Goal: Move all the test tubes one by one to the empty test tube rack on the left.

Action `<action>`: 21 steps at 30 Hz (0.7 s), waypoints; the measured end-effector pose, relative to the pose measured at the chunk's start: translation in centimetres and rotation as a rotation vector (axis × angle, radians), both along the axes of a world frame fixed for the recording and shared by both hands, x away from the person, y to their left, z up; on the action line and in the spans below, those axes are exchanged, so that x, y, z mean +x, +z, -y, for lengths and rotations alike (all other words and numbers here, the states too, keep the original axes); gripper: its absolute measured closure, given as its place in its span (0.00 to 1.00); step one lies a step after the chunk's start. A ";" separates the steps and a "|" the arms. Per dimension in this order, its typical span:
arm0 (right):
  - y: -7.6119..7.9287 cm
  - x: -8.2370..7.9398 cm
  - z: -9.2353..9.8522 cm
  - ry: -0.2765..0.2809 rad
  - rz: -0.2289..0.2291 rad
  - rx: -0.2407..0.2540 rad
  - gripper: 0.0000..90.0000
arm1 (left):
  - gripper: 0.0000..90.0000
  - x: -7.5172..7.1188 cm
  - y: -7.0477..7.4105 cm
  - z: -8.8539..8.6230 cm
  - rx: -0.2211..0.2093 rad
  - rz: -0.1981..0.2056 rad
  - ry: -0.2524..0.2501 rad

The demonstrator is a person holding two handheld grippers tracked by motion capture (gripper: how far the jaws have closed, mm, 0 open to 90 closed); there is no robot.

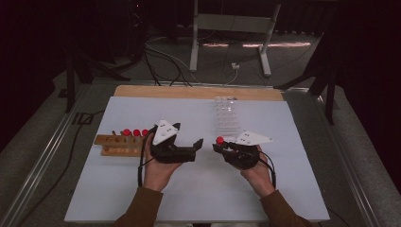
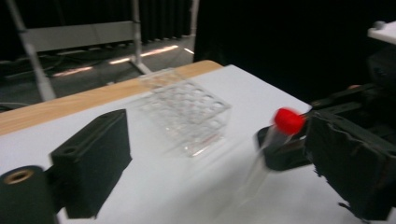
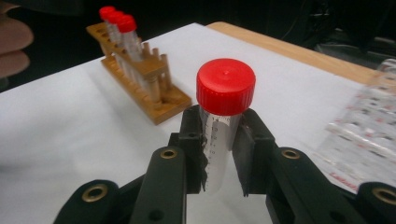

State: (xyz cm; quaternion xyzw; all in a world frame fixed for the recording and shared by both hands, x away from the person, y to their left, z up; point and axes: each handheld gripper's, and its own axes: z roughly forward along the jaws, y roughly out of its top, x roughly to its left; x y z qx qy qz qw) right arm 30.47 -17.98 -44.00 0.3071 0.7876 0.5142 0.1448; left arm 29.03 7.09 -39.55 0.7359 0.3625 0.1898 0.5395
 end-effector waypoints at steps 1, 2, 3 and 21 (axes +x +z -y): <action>0.0 -0.1 -0.2 0.006 -0.003 -0.004 0.83 | 0.14 0.0 -0.1 0.5 0.002 -0.004 -0.009; -0.1 -0.1 -0.5 0.013 -0.007 -0.007 0.83 | 0.19 0.1 -0.2 0.9 0.006 -0.007 -0.024; -0.1 -0.2 -0.7 0.018 -0.010 -0.009 0.83 | 0.21 0.1 -0.3 1.3 0.008 -0.010 -0.040; -0.3 -0.5 -1.8 0.063 -0.030 -0.015 0.83 | 0.77 0.6 -1.9 3.6 0.036 -0.072 -0.191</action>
